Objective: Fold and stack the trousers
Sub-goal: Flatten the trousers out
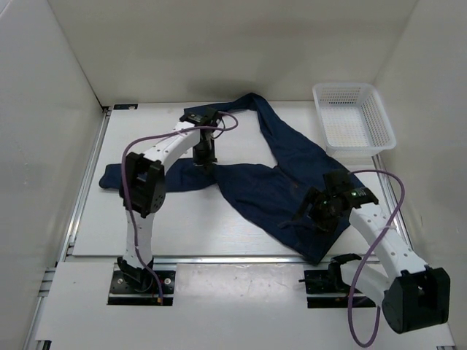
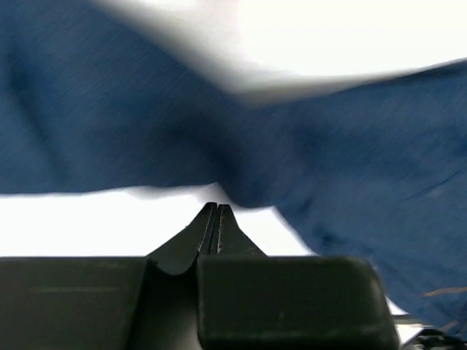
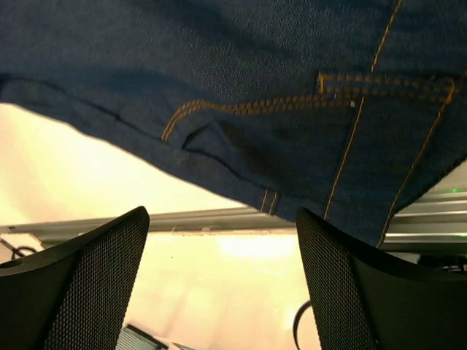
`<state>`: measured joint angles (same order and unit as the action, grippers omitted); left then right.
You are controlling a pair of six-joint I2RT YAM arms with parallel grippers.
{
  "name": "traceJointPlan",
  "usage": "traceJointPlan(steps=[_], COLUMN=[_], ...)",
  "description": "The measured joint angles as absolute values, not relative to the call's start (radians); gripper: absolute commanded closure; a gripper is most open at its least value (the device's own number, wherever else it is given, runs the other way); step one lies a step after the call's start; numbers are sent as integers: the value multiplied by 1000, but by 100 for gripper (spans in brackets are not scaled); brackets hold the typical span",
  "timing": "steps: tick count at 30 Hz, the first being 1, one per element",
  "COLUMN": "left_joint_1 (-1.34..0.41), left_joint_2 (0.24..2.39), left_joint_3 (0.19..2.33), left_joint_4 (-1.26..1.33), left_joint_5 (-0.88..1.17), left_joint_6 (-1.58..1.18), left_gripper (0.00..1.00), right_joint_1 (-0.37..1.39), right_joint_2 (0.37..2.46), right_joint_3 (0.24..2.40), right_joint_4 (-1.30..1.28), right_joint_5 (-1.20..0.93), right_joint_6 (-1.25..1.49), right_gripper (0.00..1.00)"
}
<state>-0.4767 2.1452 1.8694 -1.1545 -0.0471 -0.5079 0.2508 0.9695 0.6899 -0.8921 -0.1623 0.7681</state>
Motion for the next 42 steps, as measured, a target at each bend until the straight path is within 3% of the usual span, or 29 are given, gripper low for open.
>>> traceJointPlan(steps=[12, 13, 14, 16, 29, 30, 32, 33, 34, 36, 42], left_joint_1=[-305, -307, -313, -337, -458, -457, -455, -454, -453, -452, -432], left_joint_2=[1549, 1526, 1520, 1543, 2159, 2189, 2240, 2257, 2268, 2269, 2129], left_joint_3=[1337, 1320, 1318, 1344, 1913, 1922, 1924, 1922, 1917, 1897, 1736], left_joint_4=[-1083, -1083, -1086, -1081, -1071, -1077, -1092, -1098, -1098, -1104, -1079], left_joint_5=[-134, -131, -125, -116, -124, -124, -123, -123, -123, -125, -170], left_joint_6=[-551, -555, -558, -560, -568, -564, -558, -556, -554, -546, -564], left_gripper=[89, 79, 44, 3, 0, 2, 19, 38, 87, 90, 90], right_joint_1=[248, 248, 247, 241, 219, 211, 192, 185, 179, 173, 166], right_joint_2=[1370, 1388, 1396, 1400, 1077, 1053, 1016, 1005, 999, 995, 1078], right_joint_3=[781, 782, 782, 782, 770, 768, 761, 756, 749, 726, 653], right_joint_4=[-705, -696, -692, -681, -748, -767, -795, -807, -823, -833, -803], right_joint_5=[-134, -128, -121, -110, -70, -66, -61, -57, -56, -56, -78], right_joint_6=[801, 804, 805, 805, 812, 812, 812, 812, 812, 813, 855], right_gripper=[27, 27, 27, 27, 17, 17, 17, 17, 19, 22, 51])
